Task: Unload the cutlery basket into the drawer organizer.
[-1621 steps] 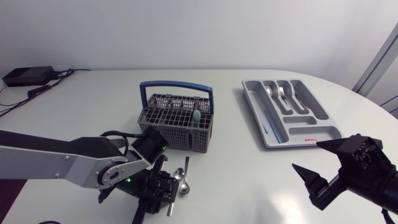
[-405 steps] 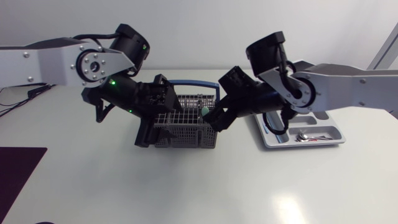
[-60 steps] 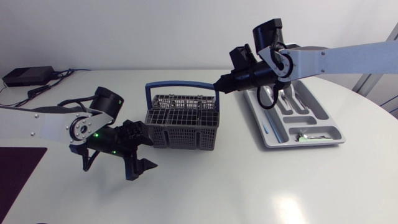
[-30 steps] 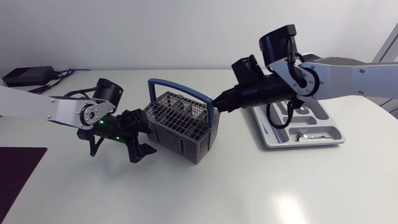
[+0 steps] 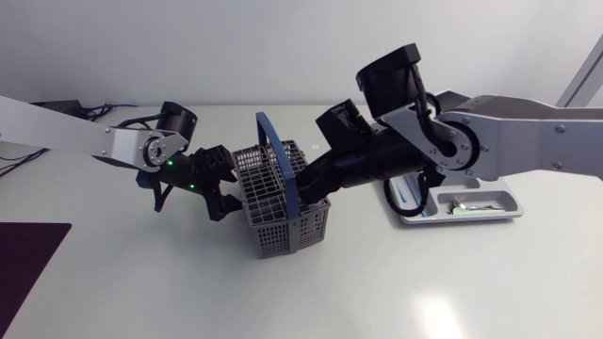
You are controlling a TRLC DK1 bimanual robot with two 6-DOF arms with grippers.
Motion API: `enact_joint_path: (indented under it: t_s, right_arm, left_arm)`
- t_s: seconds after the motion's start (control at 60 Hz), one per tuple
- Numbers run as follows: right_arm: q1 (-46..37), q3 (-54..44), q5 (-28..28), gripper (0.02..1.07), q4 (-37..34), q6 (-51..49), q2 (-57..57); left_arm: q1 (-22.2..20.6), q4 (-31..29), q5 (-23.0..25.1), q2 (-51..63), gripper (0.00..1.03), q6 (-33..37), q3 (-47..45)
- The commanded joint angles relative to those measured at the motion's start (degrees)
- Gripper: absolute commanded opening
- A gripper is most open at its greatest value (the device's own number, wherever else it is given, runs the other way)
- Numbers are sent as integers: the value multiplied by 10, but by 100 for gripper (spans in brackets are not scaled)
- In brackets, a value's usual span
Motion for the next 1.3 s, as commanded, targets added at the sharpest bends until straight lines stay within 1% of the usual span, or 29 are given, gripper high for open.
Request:
enact_joint_path:
  t_s: [0.0,0.067,0.15,0.267,0.35,0.433,0.583,0.617,0.683,0.8,0.867,0.917,0.933,1.017,1.067,1.133,1.183,1.283]
  right_arm:
    - [-5,-17,6,9,-8,6,-28]
    - [-17,-29,22,21,-11,-16,-55]
    - [-31,-47,26,37,-17,-51,-84]
    - [-44,-75,39,52,-26,-106,-116]
    - [-50,-89,40,56,-37,-147,-129]
    - [-53,-97,38,63,-54,-179,-135]
    - [-54,-103,42,67,-72,-213,-145]
    - [-55,-104,43,70,-74,-214,-147]
    - [-60,-111,43,72,-76,-216,-152]
    - [-67,-135,44,74,-75,-223,-161]
    - [-72,-150,48,75,-73,-223,-165]
    - [-75,-160,57,76,-72,-222,-165]
    - [-75,-163,63,78,-71,-222,-166]
    - [-82,-176,69,83,-71,-222,-173]
    - [-90,-183,69,83,-71,-220,-174]
    - [-95,-195,70,83,-72,-219,-174]
    - [-96,-203,70,83,-71,-219,-175]
    - [-107,-218,70,83,-67,-219,-176]
  left_arm:
    - [7,1,3,7,98,4,17]
    - [17,-5,3,-2,98,13,8]
    - [32,-7,9,-23,98,25,-13]
    - [52,-8,27,-62,98,39,-47]
    - [58,-9,29,-90,98,50,-68]
    - [61,-14,32,-121,98,61,-91]
    - [61,-21,34,-174,98,79,-117]
    - [57,-26,35,-189,98,83,-120]
    - [44,-38,35,-225,98,91,-124]
    - [-1,-89,35,-308,98,104,-112]
    - [-42,-132,33,-354,98,107,-89]
    - [-75,-162,20,-372,98,107,-66]
    - [-95,-176,7,-379,98,107,-53]
    - [-161,-219,-43,-381,98,107,-9]
    - [-206,-237,-81,-374,98,106,14]
    - [-254,-249,-129,-353,98,106,38]
    - [-278,-261,-154,-332,98,102,58]
    - [-308,-283,-179,-285,98,97,96]
